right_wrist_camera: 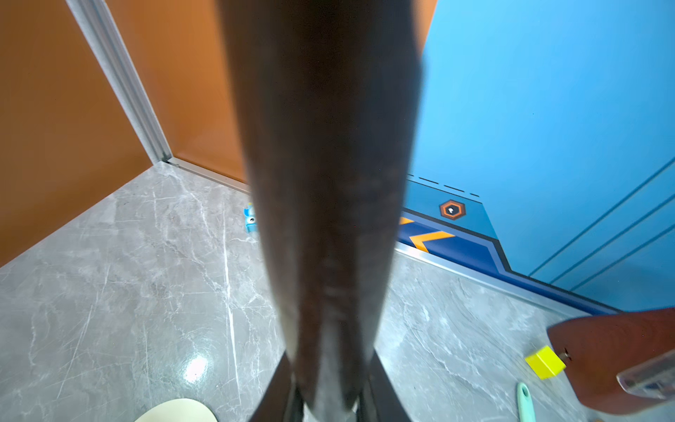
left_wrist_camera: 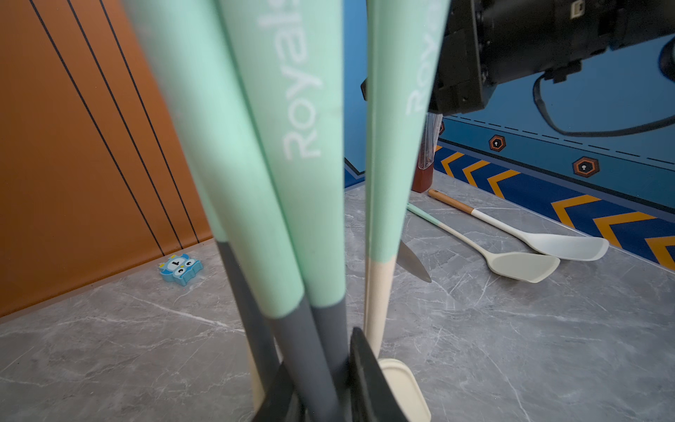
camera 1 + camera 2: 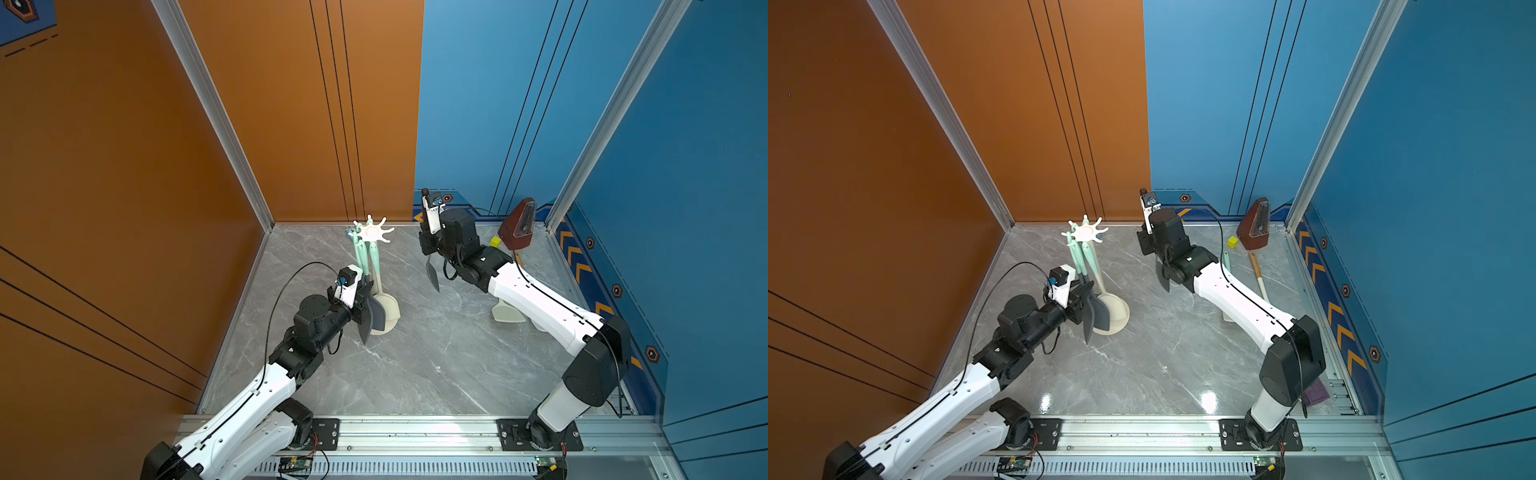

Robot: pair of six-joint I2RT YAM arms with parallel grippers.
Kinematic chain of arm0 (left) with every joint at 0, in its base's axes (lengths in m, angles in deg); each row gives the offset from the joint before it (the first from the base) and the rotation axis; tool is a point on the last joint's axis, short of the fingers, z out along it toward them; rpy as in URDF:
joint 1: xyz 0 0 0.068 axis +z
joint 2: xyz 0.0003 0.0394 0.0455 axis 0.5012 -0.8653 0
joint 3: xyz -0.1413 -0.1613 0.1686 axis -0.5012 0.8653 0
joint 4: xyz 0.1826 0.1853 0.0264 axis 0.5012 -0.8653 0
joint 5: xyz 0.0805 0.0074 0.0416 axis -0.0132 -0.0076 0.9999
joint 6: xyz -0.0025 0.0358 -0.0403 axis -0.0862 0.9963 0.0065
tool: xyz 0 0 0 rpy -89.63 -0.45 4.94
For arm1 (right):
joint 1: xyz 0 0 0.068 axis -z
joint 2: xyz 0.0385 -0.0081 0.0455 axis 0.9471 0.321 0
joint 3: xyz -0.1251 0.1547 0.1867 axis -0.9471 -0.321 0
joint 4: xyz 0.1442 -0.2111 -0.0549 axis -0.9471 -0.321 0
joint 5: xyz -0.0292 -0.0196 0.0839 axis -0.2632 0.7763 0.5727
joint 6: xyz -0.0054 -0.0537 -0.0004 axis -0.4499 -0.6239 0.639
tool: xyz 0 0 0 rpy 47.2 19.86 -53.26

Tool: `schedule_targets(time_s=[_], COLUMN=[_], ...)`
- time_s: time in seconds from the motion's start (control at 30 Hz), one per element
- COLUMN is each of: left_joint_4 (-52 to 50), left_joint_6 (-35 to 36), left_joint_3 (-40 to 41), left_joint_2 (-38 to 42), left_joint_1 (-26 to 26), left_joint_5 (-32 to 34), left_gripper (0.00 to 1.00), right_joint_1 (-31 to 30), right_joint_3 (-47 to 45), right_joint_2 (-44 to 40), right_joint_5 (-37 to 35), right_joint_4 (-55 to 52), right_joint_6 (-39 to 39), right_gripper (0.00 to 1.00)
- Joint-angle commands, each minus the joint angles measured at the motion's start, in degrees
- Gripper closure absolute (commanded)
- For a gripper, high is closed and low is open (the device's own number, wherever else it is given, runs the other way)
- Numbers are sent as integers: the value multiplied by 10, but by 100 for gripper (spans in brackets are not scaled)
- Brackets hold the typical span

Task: Take the spatula off the kitchen utensil rack
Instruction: Place the spatula at the center of the board.

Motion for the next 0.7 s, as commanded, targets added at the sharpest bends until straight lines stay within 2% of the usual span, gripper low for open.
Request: schedule_targets(time_s=[0.0, 0.23, 0.5, 0.67], left_joint_4=[-33, -33, -33, -33], left_joint_6=[20, 17, 15, 15], left_joint_3=[18, 22, 22, 22], left_joint_2=[-1, 5, 6, 5], left_joint_1=[4, 2, 2, 2], left_joint_5=[1, 2, -1, 0], left_gripper=[78, 78, 78, 78], right_joint_1=[2, 12, 44, 72], right_joint_3=[34, 57, 91, 116], right_joint_2=[-7, -8, 21, 47], right_joint_5=[-70, -110, -123, -92], right_joint_4=[-38, -86, -161, -212], right_joint_6=[28, 66, 89, 113], right_gripper=[100, 100, 100, 100])
